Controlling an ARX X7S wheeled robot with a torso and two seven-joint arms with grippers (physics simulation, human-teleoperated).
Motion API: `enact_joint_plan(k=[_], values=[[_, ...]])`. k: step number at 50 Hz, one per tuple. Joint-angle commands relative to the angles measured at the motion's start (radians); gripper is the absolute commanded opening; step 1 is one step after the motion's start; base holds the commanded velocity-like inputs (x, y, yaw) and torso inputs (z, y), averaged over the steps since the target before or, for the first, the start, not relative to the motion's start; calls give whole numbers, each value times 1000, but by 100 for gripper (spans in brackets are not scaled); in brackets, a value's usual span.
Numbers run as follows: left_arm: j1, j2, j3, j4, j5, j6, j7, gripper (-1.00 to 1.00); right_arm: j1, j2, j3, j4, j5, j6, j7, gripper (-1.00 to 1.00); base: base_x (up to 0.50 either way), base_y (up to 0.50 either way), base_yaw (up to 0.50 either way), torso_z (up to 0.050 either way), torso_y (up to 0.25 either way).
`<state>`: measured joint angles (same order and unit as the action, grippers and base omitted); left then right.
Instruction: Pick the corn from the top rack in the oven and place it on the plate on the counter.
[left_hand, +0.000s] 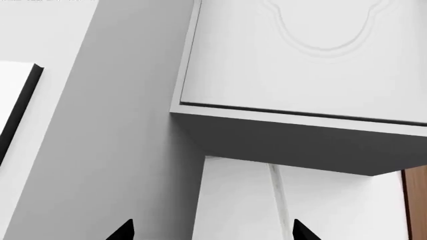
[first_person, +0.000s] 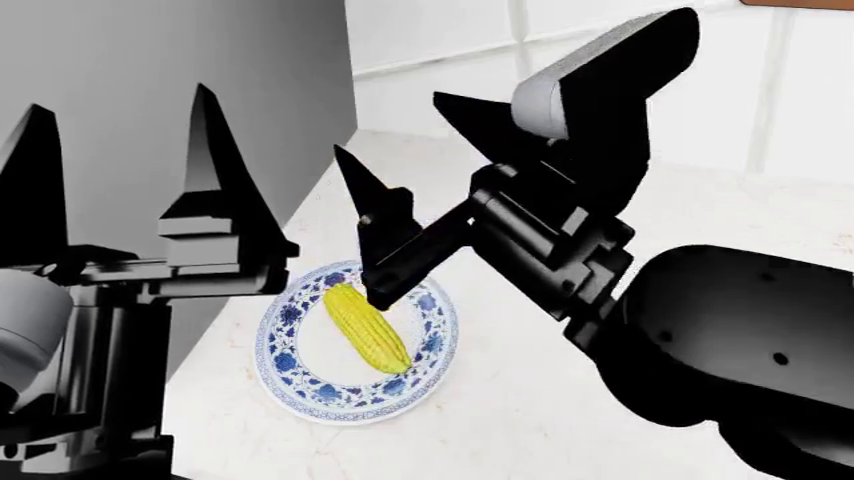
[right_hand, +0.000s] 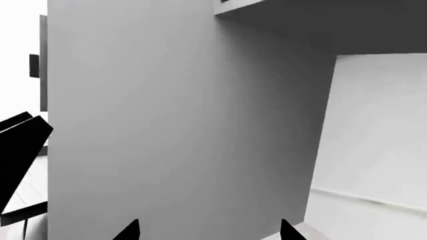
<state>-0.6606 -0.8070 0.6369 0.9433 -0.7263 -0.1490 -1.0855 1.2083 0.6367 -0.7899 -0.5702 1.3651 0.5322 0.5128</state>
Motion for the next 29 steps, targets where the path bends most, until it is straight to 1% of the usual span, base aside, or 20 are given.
enact_joint_plan(k=[1, 11, 16, 19, 24, 29], values=[[-7, -8, -5, -1, -6, 1, -1, 100, 69, 97, 98, -113, 69, -9, 96, 100, 0, 0, 0, 0, 0], [-18, -58, -37, 6, -19, -4, -10, 100, 2, 217, 167, -170, 72, -66, 142, 100, 0, 0, 0, 0, 0], [-16, -80, -50, 5, -22, 0, -14, 100, -24, 314, 229, -242, 93, -106, 189, 100, 0, 0, 0, 0, 0], [-16, -89, -57, 6, -26, 1, -19, 100, -44, 353, 258, -270, 95, -132, 208, 100, 0, 0, 0, 0, 0], [-22, -103, -64, 17, -34, -6, -28, 100, -129, 419, 306, -312, 80, -206, 227, 100, 0, 0, 0, 0, 0], [-24, -98, -59, 17, -29, -8, -29, 100, -207, 455, 323, -354, 29, -247, 237, 100, 0, 0, 0, 0, 0]])
